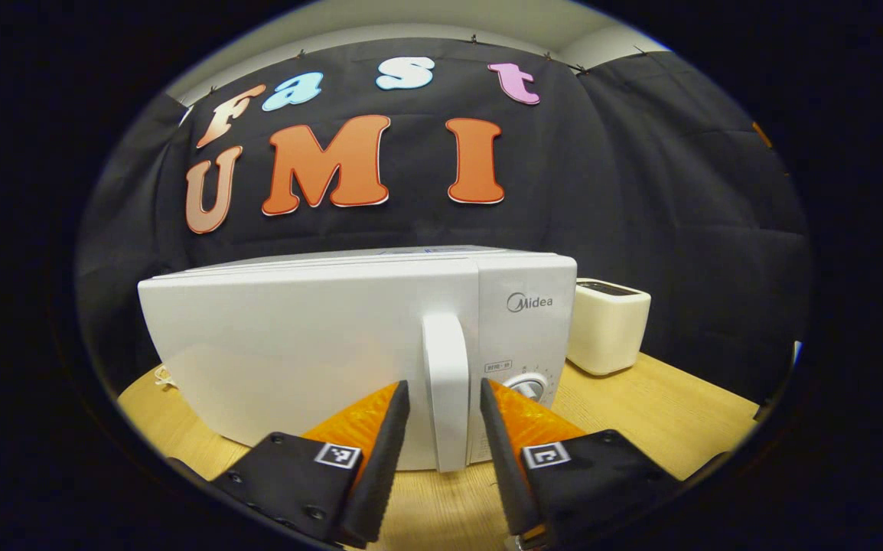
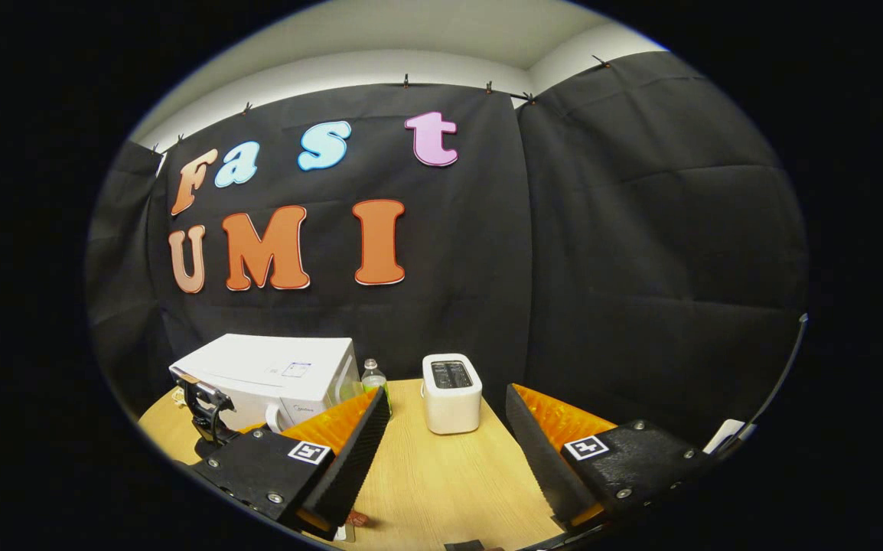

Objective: Open the microwave oven with the left hand, put the food in, and close the microwave oven.

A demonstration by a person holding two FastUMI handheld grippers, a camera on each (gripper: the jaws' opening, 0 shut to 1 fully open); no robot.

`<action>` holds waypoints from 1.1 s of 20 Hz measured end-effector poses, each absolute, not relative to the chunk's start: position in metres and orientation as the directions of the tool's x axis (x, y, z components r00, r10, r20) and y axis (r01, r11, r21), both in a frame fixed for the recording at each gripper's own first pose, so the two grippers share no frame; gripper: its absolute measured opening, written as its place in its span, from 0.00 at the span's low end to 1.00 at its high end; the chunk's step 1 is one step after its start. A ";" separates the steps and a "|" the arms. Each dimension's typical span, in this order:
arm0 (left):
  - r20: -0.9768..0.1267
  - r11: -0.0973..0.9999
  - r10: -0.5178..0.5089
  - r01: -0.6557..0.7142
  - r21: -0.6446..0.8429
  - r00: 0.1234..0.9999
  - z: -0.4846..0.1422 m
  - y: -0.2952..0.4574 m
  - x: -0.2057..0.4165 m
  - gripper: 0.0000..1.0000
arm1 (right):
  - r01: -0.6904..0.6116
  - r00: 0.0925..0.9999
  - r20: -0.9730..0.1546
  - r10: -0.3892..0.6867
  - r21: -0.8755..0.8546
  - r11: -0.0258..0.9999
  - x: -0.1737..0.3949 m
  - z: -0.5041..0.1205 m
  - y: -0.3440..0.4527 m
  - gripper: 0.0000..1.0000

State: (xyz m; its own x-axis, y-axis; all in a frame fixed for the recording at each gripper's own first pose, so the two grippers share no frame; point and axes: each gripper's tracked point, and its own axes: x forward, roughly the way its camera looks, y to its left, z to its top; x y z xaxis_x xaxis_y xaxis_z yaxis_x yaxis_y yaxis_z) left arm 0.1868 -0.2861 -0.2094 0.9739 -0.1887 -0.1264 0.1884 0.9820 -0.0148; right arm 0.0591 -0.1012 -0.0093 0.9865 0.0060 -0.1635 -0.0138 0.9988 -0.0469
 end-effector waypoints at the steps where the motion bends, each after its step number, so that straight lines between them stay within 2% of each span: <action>1: -0.133 0.982 -0.190 0.189 -0.020 0.973 -0.212 -0.287 0.191 0.44 | -0.017 0.986 -0.168 0.010 -0.042 0.999 0.059 -0.011 -0.102 0.95; 2: -0.158 0.982 -0.186 0.187 -0.010 0.970 -0.220 -0.291 0.190 0.47 | -0.017 0.985 -0.175 0.010 -0.039 0.999 0.060 -0.011 -0.103 0.95; 3: -0.143 0.982 -0.189 0.191 0.002 0.972 -0.211 -0.292 0.186 0.31 | -0.016 0.983 -0.183 0.009 -0.038 0.999 0.060 -0.014 -0.104 0.95; 7: -0.141 0.981 -0.194 0.194 -0.013 0.971 -0.214 -0.295 0.190 0.19 | -0.020 0.979 -0.203 0.010 -0.048 0.999 0.055 -0.017 -0.105 0.95; 8: -0.154 0.978 -0.204 0.209 0.011 0.967 -0.215 -0.293 0.189 0.10 | -0.028 0.977 -0.213 0.018 -0.046 0.999 0.053 -0.019 -0.103 0.95; 9: -0.151 0.977 -0.211 0.215 0.006 0.966 -0.210 -0.294 0.186 0.19 | -0.038 0.974 -0.225 0.028 -0.042 0.998 0.050 -0.022 -0.099 0.95; 13: -0.188 0.973 -0.229 0.219 -0.074 0.955 -0.216 -0.291 0.169 0.17 | -0.056 0.973 -0.229 0.042 -0.055 0.997 0.047 -0.025 -0.092 0.95; 15: -0.141 0.976 -0.214 0.205 -0.072 0.967 -0.207 -0.280 0.135 0.17 | -0.066 0.973 -0.224 0.049 -0.067 0.996 0.047 -0.024 -0.087 0.95; 22: -0.177 0.945 -0.327 0.324 -0.046 0.928 -0.211 -0.246 0.063 0.17 | -0.133 0.965 -0.231 0.122 -0.032 0.991 0.045 -0.034 -0.036 0.95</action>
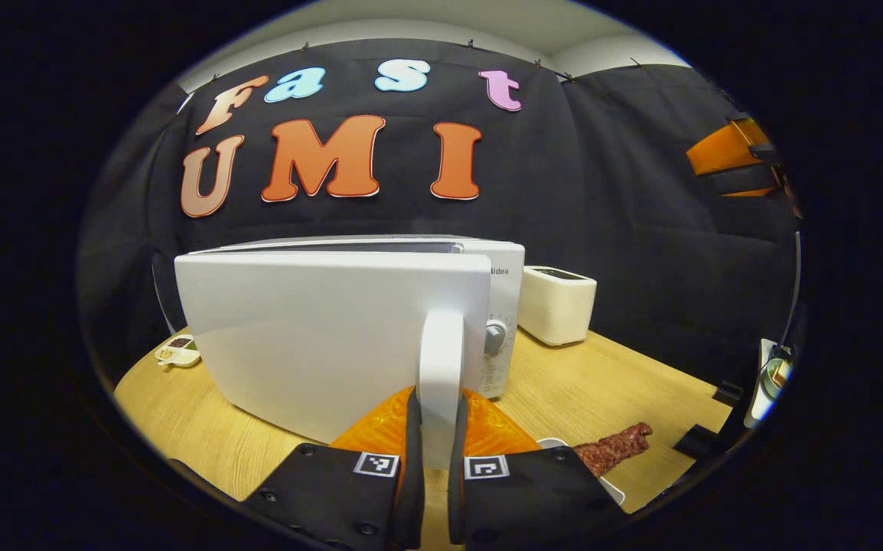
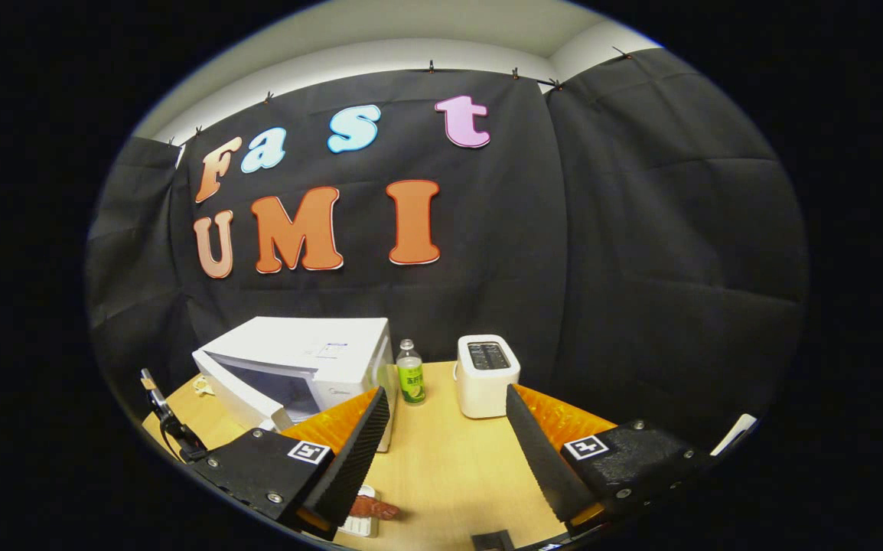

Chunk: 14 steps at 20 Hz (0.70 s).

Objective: Open the microwave oven with the left hand, put the food in, and close the microwave oven.

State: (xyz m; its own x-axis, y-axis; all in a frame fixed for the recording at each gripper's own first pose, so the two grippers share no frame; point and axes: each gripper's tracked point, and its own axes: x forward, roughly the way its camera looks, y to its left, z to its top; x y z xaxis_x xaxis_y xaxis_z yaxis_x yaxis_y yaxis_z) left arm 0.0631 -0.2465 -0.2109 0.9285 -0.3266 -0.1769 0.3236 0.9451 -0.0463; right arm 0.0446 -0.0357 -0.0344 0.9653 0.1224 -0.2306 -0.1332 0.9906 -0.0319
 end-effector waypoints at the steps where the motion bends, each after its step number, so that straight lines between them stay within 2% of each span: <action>1: -0.177 0.941 -0.338 0.335 -0.049 0.924 -0.211 -0.241 0.056 0.17 | -0.143 0.964 -0.230 0.132 -0.030 0.989 0.042 -0.035 -0.026 0.95; 14: -0.157 0.852 -0.521 0.522 -0.042 0.839 -0.213 -0.136 -0.042 0.18 | -0.131 0.973 -0.199 0.120 -0.042 0.990 -0.034 -0.021 0.089 0.95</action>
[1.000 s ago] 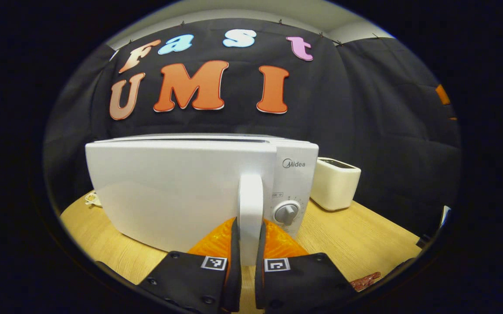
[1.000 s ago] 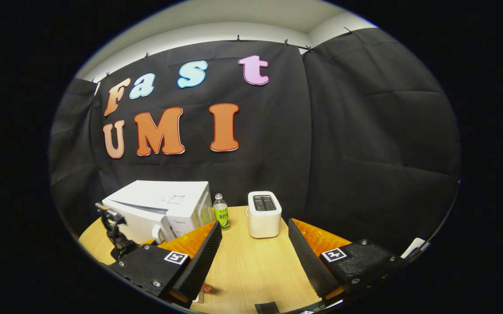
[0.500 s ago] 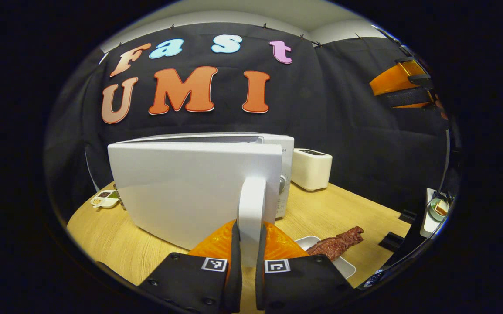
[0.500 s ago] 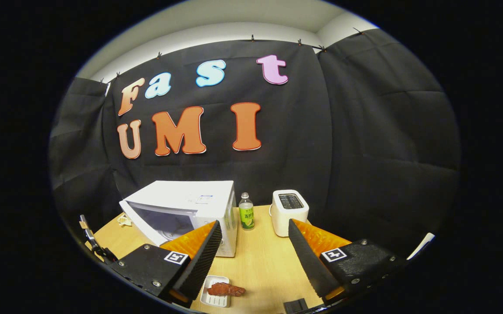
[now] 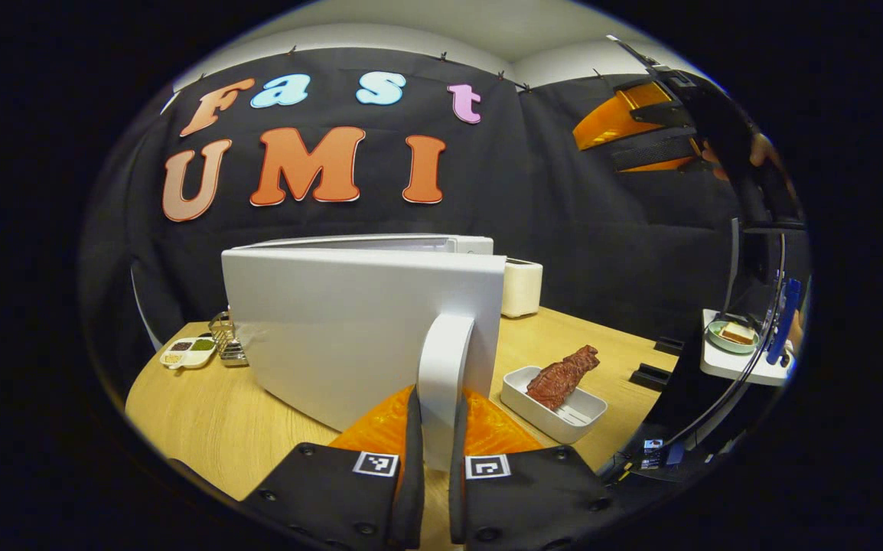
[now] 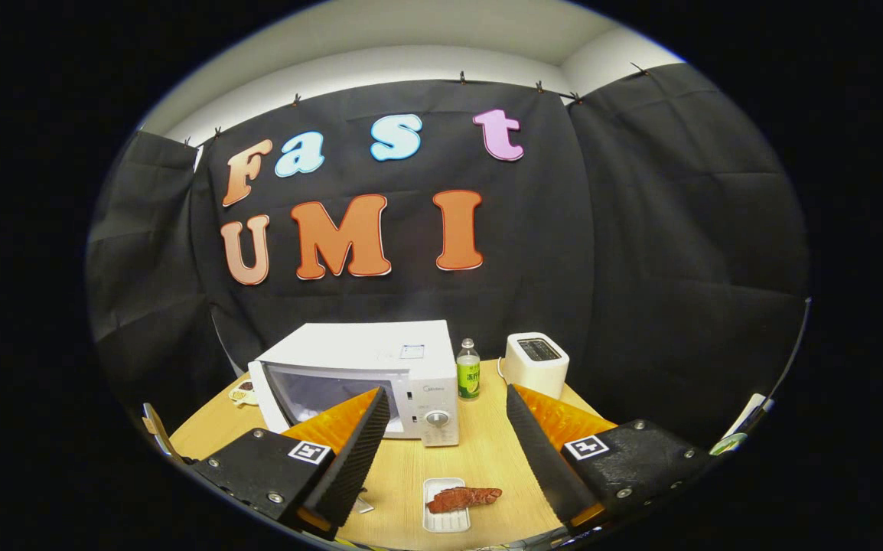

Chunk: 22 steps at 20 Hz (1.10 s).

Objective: Open the microwave oven with the left hand, put the food in, and close the microwave oven.

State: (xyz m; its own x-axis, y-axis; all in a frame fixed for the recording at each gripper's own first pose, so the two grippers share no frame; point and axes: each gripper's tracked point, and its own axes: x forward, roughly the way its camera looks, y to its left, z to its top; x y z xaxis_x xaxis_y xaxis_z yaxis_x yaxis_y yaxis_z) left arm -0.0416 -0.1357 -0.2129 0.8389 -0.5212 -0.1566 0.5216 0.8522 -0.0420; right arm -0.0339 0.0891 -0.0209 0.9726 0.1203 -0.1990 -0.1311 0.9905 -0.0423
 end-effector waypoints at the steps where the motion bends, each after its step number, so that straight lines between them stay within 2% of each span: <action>1: -0.158 0.853 -0.519 0.520 -0.035 0.840 -0.213 -0.122 -0.047 0.18 | -0.131 0.973 -0.197 0.120 -0.045 0.990 -0.041 -0.021 0.098 0.95; 4: -0.166 0.871 -0.488 0.490 -0.034 0.857 -0.213 -0.077 -0.067 0.23 | -0.139 0.973 -0.189 0.129 -0.038 0.990 -0.059 -0.020 0.123 0.95; 5: -0.160 0.876 -0.481 0.479 -0.055 0.862 -0.210 -0.063 -0.074 0.29 | -0.141 0.973 -0.188 0.132 -0.036 0.989 -0.064 -0.022 0.129 0.95; 6: -0.163 0.887 -0.462 0.457 -0.070 0.872 -0.210 -0.044 -0.082 0.31 | -0.142 0.973 -0.187 0.133 -0.035 0.989 -0.068 -0.024 0.134 0.95; 8: -0.179 0.910 -0.414 0.404 -0.090 0.893 -0.207 -0.004 -0.095 0.55 | -0.145 0.972 -0.189 0.137 -0.029 0.989 -0.076 -0.028 0.144 0.95; 11: -0.204 0.953 -0.301 0.291 -0.077 0.932 -0.204 0.054 -0.112 0.61 | -0.146 0.972 -0.190 0.142 -0.010 0.989 -0.080 -0.035 0.154 0.95; 13: -0.190 0.969 -0.244 0.233 -0.080 0.951 -0.191 0.083 -0.123 0.80 | -0.140 0.972 -0.187 0.139 0.008 0.990 -0.078 -0.038 0.157 0.95; 16: -0.187 0.985 -0.161 0.147 -0.086 0.969 -0.172 0.122 -0.133 0.80 | -0.126 0.977 -0.171 0.128 0.022 0.992 -0.074 -0.041 0.152 0.95; 19: -0.158 0.993 -0.090 0.077 -0.086 0.983 -0.153 0.151 -0.137 0.90 | -0.094 0.982 -0.156 0.101 0.053 0.994 -0.067 -0.048 0.134 0.95; 21: -0.144 0.995 -0.055 0.042 -0.093 0.988 -0.140 0.165 -0.138 0.87 | -0.064 0.985 -0.153 0.075 0.079 0.995 -0.062 -0.056 0.117 0.95; 22: -0.134 0.995 -0.034 0.021 -0.097 0.990 -0.131 0.174 -0.137 0.90 | -0.048 0.987 -0.151 0.062 0.090 0.995 -0.059 -0.060 0.108 0.95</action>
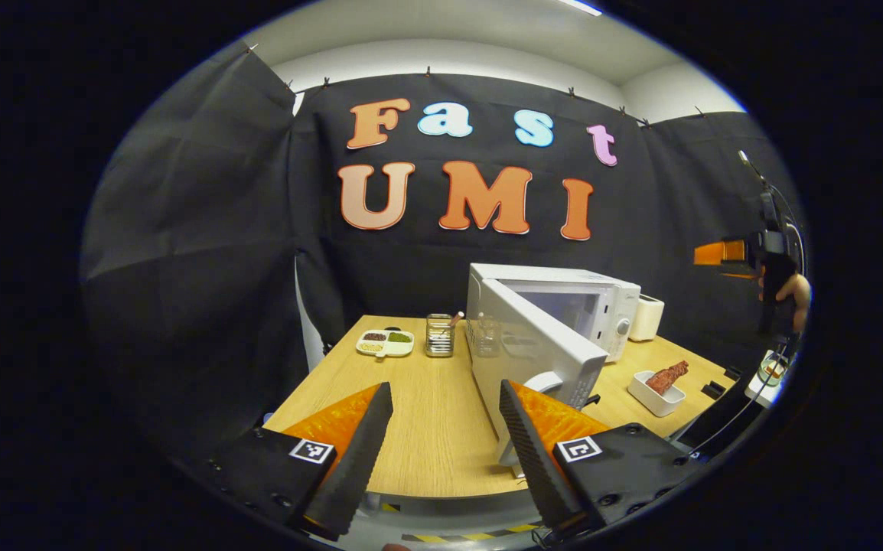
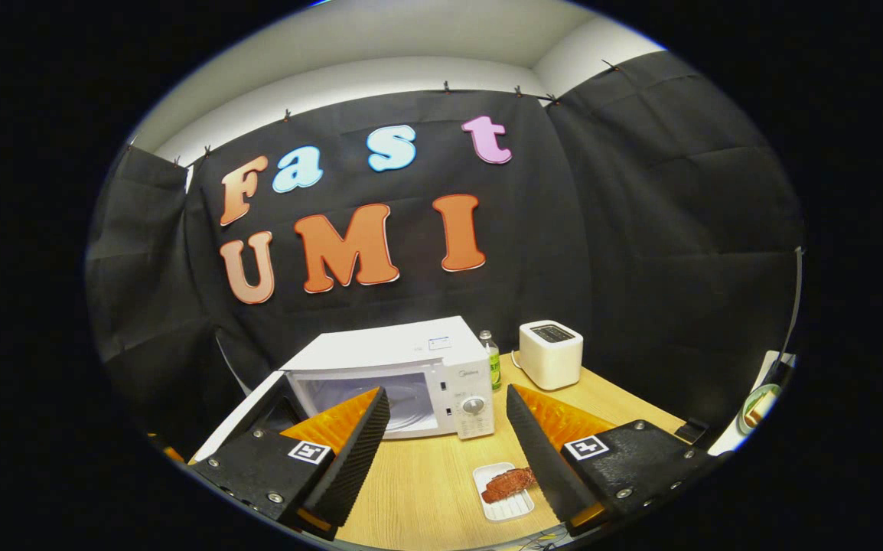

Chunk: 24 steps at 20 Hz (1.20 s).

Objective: Open the microwave oven with the left hand, put the food in, and close the microwave oven.

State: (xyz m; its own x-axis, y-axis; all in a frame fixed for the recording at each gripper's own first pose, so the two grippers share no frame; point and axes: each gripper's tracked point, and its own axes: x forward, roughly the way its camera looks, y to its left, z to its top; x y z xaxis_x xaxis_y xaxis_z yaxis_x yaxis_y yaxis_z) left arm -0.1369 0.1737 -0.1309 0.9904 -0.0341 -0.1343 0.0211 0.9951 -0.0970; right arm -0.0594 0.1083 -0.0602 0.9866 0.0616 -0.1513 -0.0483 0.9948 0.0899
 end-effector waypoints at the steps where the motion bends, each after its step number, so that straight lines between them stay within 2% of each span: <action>1: -0.126 0.996 -0.010 -0.002 -0.094 0.992 -0.123 0.182 -0.135 0.87 | -0.032 0.987 -0.154 0.047 0.101 0.994 -0.057 -0.066 0.099 0.95; 2: -0.116 0.996 0.012 -0.022 -0.086 0.993 -0.115 0.189 -0.132 0.90 | -0.016 0.987 -0.157 0.034 0.114 0.993 -0.056 -0.072 0.089 0.95; 3: -0.107 0.996 0.022 -0.032 -0.088 0.994 -0.108 0.192 -0.129 0.94 | -0.004 0.986 -0.163 0.025 0.126 0.992 -0.053 -0.079 0.080 1.00; 4: -0.100 0.995 0.031 -0.040 -0.088 0.995 -0.101 0.194 -0.127 0.94 | 0.009 0.986 -0.167 0.014 0.138 0.990 -0.052 -0.085 0.071 0.95; 6: -0.085 0.995 0.057 -0.063 -0.071 0.995 -0.087 0.200 -0.120 0.98 | 0.036 0.983 -0.182 -0.005 0.165 0.986 -0.045 -0.099 0.054 0.95; 8: -0.074 0.995 0.078 -0.082 -0.051 0.994 -0.076 0.202 -0.110 0.94 | 0.055 0.978 -0.208 -0.012 0.203 0.978 -0.036 -0.116 0.042 0.95; 12: -0.069 0.993 0.114 -0.113 0.016 0.991 -0.064 0.197 -0.090 0.96 | 0.074 0.958 -0.285 0.016 0.303 0.950 -0.013 -0.163 0.028 0.95; 15: -0.078 0.993 0.120 -0.121 -0.007 0.990 -0.062 0.183 -0.079 0.94 | 0.113 0.934 -0.356 0.035 0.386 0.916 0.005 -0.202 0.019 0.95; 16: -0.083 0.992 0.128 -0.129 -0.009 0.988 -0.062 0.181 -0.076 0.98 | 0.131 0.925 -0.379 0.028 0.388 0.912 0.010 -0.216 0.013 0.95; 19: -0.095 0.988 0.150 -0.154 -0.031 0.984 -0.063 0.170 -0.068 0.94 | 0.167 0.887 -0.460 0.040 0.401 0.901 0.014 -0.260 0.005 0.95; 20: -0.102 0.986 0.160 -0.164 -0.035 0.982 -0.065 0.168 -0.066 0.98 | 0.180 0.873 -0.486 0.045 0.407 0.896 0.014 -0.272 0.005 0.95; 24: -0.113 0.979 0.200 -0.203 -0.022 0.973 -0.069 0.167 -0.064 0.95 | 0.215 0.828 -0.554 0.081 0.448 0.868 0.015 -0.308 0.007 0.95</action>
State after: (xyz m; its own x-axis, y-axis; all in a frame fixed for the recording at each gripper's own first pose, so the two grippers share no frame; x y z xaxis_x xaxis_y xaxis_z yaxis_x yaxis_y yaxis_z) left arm -0.0638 0.1666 -0.0691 0.9733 0.1996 -0.1133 -0.2033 0.9789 -0.0224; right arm 0.0154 0.0071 -0.3076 0.8284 0.0810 -0.5543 0.2147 0.8680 0.4478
